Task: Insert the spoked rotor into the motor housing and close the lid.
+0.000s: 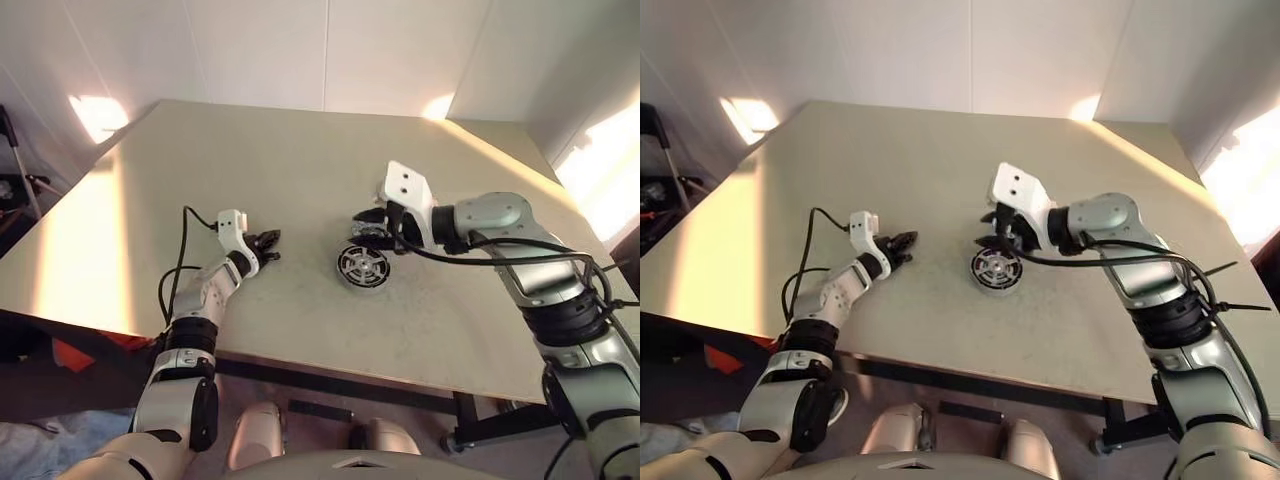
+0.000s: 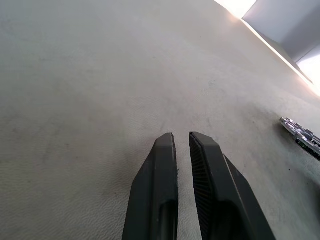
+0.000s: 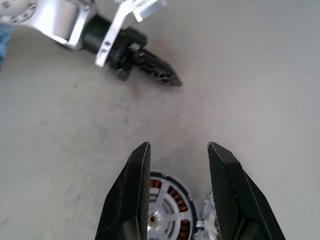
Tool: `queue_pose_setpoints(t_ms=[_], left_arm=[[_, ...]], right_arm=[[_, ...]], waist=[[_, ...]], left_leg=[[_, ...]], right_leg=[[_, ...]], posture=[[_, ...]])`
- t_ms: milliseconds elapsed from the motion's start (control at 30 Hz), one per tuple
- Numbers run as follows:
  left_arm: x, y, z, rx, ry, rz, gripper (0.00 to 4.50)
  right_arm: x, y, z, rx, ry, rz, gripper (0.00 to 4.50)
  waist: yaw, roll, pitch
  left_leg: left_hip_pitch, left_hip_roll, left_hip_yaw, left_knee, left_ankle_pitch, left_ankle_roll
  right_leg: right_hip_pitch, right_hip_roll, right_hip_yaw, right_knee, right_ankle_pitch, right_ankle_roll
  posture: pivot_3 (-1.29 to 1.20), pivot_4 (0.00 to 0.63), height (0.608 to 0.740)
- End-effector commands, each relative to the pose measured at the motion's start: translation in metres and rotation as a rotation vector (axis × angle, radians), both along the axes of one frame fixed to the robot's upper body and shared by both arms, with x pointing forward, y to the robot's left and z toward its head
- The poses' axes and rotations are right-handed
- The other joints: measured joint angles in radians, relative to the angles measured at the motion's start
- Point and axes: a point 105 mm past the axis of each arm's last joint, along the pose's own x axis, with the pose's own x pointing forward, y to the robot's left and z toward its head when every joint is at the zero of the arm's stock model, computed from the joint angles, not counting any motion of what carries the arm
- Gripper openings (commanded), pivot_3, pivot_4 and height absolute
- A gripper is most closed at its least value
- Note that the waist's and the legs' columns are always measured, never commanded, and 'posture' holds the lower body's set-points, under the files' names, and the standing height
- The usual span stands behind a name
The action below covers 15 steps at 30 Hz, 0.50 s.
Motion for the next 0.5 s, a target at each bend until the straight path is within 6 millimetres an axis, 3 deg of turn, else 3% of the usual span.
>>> queue_pose_setpoints(t_ms=[33, 300, 367, 500], left_arm=[[0.003, -0.002, 0.004, 0.01, -0.013, -0.01, 0.51], [0.004, 0.007, 0.008, 0.03, -0.016, -0.003, 0.51], [0.003, 0.007, 0.007, 0.032, -0.014, -0.003, 0.51], [0.003, 0.003, 0.006, 0.032, -0.012, -0.009, 0.51]], right_arm=[[0.011, -0.004, -0.01, 0.021, 0.006, -0.08, 2.02], [-0.01, -0.019, -0.105, -0.049, 0.243, -0.161, 2.02], [-0.011, -0.021, -0.111, -0.058, 0.243, -0.176, 2.02], [-0.008, -0.015, -0.085, 0.001, 0.185, -0.148, 2.02]], waist=[[0.0, 0.0, 0.0], [-0.004, 0.001, 0.0], [-0.005, 0.0, -0.001], [-0.005, -0.001, -0.001]], left_leg=[[-0.001, -0.001, 0.0, 0.0, 0.0, 0.0], [-0.001, -0.001, 0.0, -0.001, -0.001, 0.001], [0.001, -0.001, 0.0, -0.001, -0.001, 0.001], [0.002, -0.001, 0.0, -0.001, 0.0, 0.0]], right_leg=[[0.0, -0.001, 0.0, 0.0, 0.0, 0.0], [-0.001, -0.001, 0.0, -0.001, 0.0, 0.0], [0.001, -0.001, 0.0, -0.001, 0.0, 0.001], [0.001, -0.001, 0.0, -0.001, -0.004, 0.007]], posture=[[0.0, 0.0, 0.74], [0.0, 0.0, 0.74], [0.0, 0.0, 0.74], [0.0, 0.0, 0.74]])
